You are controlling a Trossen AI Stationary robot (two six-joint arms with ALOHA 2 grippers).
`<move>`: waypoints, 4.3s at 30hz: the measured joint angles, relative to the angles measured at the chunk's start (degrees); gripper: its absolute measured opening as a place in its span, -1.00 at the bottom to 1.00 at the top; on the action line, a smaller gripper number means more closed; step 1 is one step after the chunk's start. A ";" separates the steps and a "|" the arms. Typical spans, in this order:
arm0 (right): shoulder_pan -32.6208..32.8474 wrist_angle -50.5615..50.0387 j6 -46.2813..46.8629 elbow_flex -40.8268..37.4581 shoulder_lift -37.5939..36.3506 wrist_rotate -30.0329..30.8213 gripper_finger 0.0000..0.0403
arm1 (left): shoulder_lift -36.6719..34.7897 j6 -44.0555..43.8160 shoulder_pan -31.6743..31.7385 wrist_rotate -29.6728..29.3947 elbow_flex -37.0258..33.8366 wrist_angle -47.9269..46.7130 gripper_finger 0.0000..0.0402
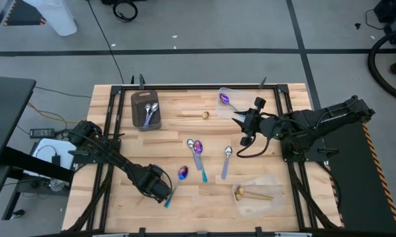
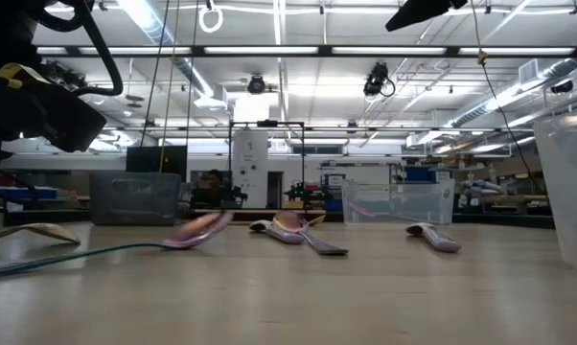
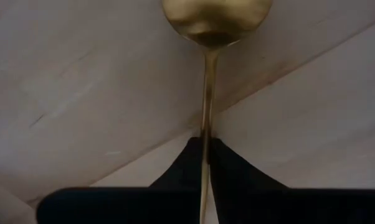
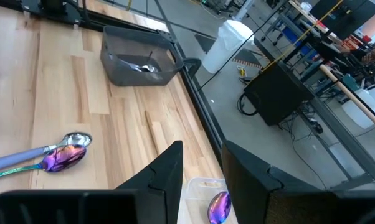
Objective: Sort silverware by color (type)
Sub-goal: Put the yellow spoon into the bottom transparent bin
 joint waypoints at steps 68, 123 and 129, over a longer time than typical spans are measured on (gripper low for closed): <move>1.70 17.57 2.68 -6.05 0.94 -24.50 0.17 | -10.29 106.03 28.11 -15.04 13.88 71.96 -0.88; 11.50 -5.67 34.93 -4.00 2.10 -29.17 -0.81 | -10.78 93.95 26.13 -12.09 13.88 41.40 -0.32; 13.03 -13.52 50.17 -4.00 2.10 -39.42 -0.80 | -10.78 93.42 26.01 -12.10 13.90 42.03 -0.32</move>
